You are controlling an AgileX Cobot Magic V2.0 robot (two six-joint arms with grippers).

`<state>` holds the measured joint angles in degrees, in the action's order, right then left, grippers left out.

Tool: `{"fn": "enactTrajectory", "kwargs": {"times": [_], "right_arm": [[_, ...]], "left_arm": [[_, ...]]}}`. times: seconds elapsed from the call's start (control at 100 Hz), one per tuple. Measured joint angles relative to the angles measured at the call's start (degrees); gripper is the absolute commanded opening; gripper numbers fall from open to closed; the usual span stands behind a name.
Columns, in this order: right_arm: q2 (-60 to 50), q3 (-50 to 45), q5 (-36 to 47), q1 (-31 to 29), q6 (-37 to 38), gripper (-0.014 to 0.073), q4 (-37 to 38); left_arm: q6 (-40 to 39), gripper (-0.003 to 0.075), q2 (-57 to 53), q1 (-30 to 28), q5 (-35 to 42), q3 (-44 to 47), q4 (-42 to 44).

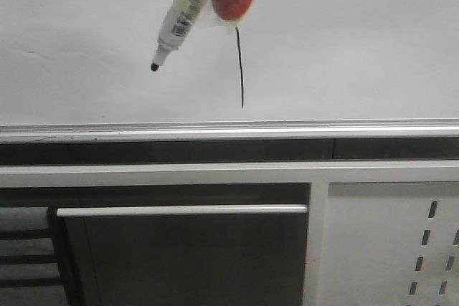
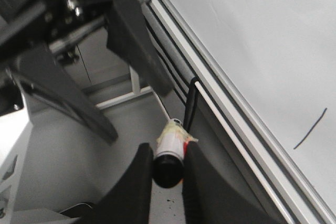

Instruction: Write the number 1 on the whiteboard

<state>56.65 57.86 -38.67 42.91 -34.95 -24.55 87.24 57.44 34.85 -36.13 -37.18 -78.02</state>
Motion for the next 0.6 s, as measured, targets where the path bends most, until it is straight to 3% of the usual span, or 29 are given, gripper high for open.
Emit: {"fn": "enactTrajectory", "kwargs": {"times": [0.6], "right_arm": [[0.1,1.1,-4.9,-0.1,-2.7,-0.0043,-6.5]], "left_arm": [[3.9,0.0359,3.1,2.2,1.3,0.0,-2.4]]}}
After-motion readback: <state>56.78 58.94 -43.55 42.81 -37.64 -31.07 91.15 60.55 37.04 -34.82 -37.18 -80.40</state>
